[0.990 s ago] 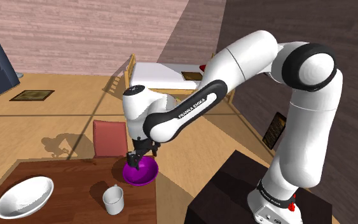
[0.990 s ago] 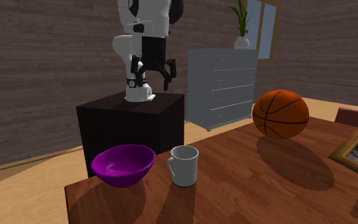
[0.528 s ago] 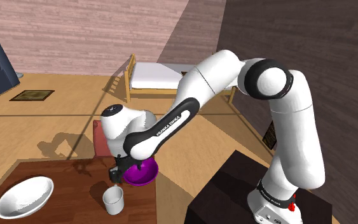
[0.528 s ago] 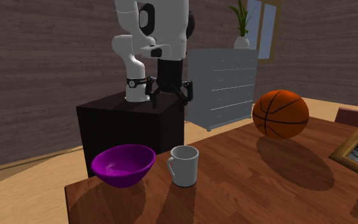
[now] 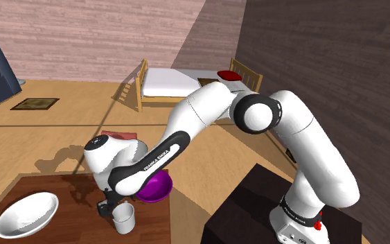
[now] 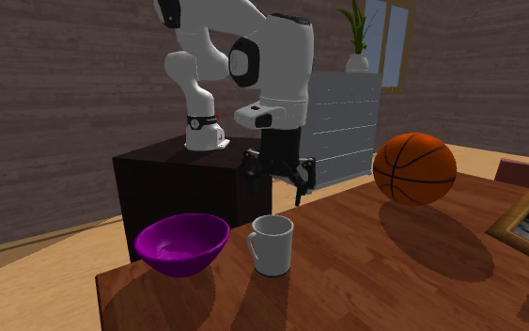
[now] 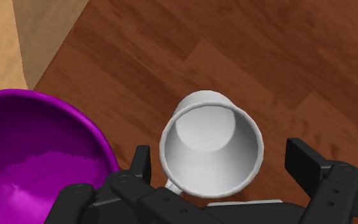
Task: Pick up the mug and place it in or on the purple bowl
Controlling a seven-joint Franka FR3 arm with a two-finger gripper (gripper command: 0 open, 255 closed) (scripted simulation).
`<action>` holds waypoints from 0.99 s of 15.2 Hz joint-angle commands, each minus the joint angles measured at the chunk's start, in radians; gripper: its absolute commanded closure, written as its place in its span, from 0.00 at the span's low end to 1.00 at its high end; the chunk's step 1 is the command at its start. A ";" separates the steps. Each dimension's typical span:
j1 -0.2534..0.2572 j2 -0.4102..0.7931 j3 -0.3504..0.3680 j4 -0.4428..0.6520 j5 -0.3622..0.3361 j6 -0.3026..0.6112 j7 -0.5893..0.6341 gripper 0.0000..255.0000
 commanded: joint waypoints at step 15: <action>0.095 0.273 -0.040 0.295 -0.022 -0.019 -0.002 0.00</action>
